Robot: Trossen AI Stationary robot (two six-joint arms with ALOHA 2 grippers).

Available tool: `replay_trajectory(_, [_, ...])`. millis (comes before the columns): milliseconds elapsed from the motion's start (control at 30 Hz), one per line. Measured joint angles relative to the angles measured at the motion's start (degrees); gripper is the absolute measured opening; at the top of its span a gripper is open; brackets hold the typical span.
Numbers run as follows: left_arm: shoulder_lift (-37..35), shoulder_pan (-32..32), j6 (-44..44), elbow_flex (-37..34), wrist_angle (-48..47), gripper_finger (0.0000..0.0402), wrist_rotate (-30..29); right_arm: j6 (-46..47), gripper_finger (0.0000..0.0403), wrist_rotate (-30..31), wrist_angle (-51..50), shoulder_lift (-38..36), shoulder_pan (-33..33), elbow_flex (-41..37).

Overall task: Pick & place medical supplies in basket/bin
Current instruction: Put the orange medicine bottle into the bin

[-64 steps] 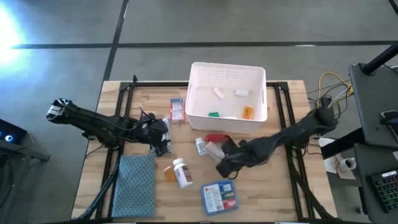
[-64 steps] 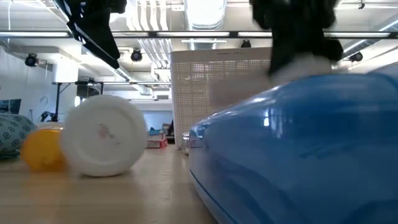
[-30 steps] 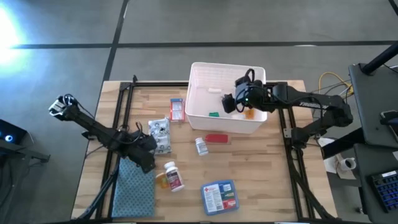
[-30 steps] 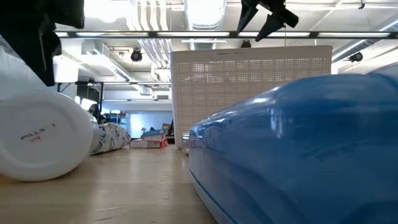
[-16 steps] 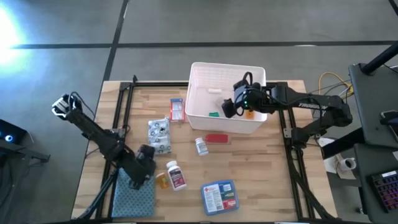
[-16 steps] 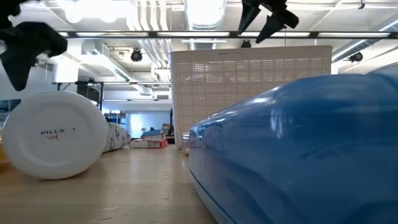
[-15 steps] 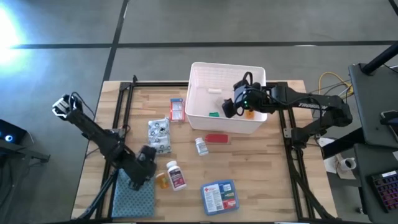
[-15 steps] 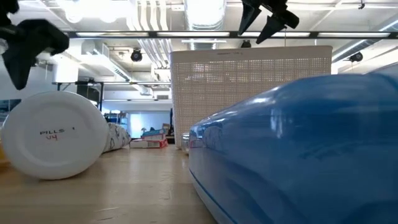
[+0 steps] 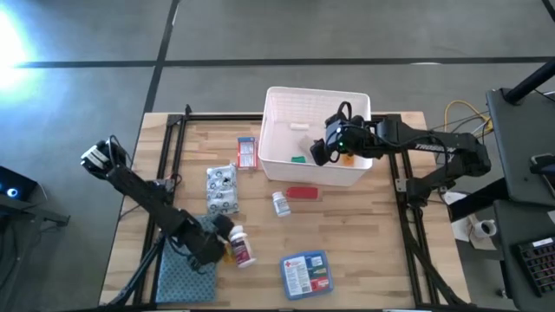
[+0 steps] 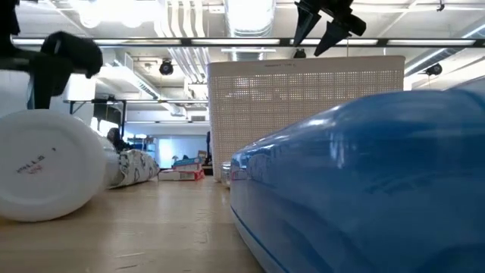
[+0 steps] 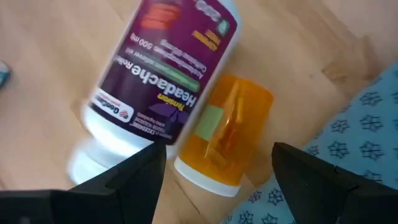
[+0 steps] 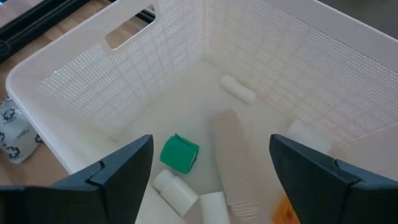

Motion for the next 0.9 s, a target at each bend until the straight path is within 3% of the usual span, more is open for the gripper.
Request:
replay_trajectory(467, [7.3, 0.1, -0.2, -2.9, 6.3, 0.0265, 0.9, 0.1, 0.0303, 0.1, -1.7, 0.0, -0.1, -0.1])
replay_trajectory(700, [7.1, 1.1, -4.6, -2.8, 6.0, 0.0181, 2.9, 0.3, 0.0301, 0.0, -1.7, 0.0, 0.0, -0.1])
replay_trajectory(800, [6.6, 1.5, -6.7, -1.1, 2.5, 0.018, 3.2, 0.5, 0.0299, 0.0, -1.7, 0.0, 0.0, -0.1])
replay_trajectory(900, [5.5, 1.9, -7.9, 2.6, -7.6, 0.018, 2.4, 0.5, 0.0297, 0.0, -1.6, 0.0, 0.0, -0.1])
